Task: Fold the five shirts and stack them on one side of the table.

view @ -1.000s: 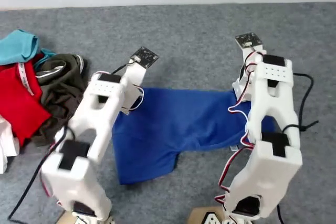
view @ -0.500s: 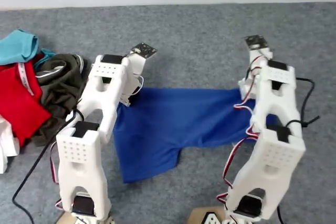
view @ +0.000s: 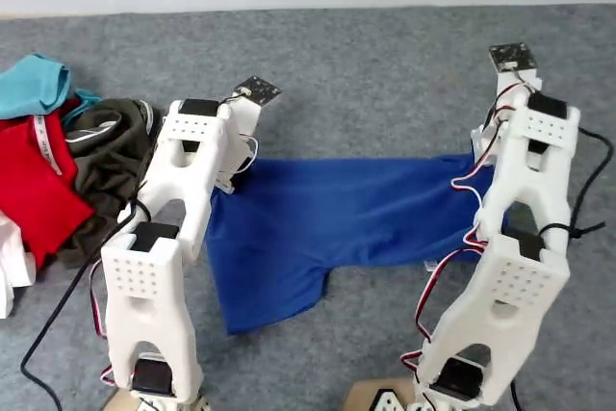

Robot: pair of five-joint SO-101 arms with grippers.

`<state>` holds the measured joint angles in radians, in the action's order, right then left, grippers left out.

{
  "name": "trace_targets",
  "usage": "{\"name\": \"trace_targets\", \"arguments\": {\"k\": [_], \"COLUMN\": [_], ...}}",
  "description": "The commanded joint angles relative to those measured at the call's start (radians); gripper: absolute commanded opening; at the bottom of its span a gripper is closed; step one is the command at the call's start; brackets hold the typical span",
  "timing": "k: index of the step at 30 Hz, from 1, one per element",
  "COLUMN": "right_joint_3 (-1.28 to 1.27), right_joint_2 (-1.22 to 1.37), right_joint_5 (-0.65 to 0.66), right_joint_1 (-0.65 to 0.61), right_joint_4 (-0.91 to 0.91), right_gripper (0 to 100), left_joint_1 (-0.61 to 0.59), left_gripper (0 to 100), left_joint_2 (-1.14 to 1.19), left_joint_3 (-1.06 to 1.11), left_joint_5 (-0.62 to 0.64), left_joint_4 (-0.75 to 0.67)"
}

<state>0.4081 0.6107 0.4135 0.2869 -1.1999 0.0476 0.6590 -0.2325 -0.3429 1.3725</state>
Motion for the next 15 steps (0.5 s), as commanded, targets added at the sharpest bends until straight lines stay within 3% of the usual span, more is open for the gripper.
{"name": "trace_targets", "arguments": {"k": [1,5,10,15], "right_joint_3": [0.054,0.057,0.060,0.130], "right_joint_2": [-0.048,0.025,0.110,0.053], "right_joint_5": [-0.005,-0.003,-0.002,-0.003], "right_joint_1": [-0.051,-0.067,0.015,0.053], "right_joint_4": [-0.033,-0.012,0.047,-0.101], "right_gripper": [0.9,0.9,0.9,0.9], "left_joint_1": [-0.026,-0.028,-0.031,-0.025], "left_gripper": [1,1,1,0], "left_joint_2": [0.003,0.003,0.003,-0.002], "left_joint_3": [-0.021,-0.021,-0.021,-0.022], "left_joint_5": [0.002,0.000,0.000,0.000], "left_joint_4": [0.003,0.003,0.003,0.003]}}
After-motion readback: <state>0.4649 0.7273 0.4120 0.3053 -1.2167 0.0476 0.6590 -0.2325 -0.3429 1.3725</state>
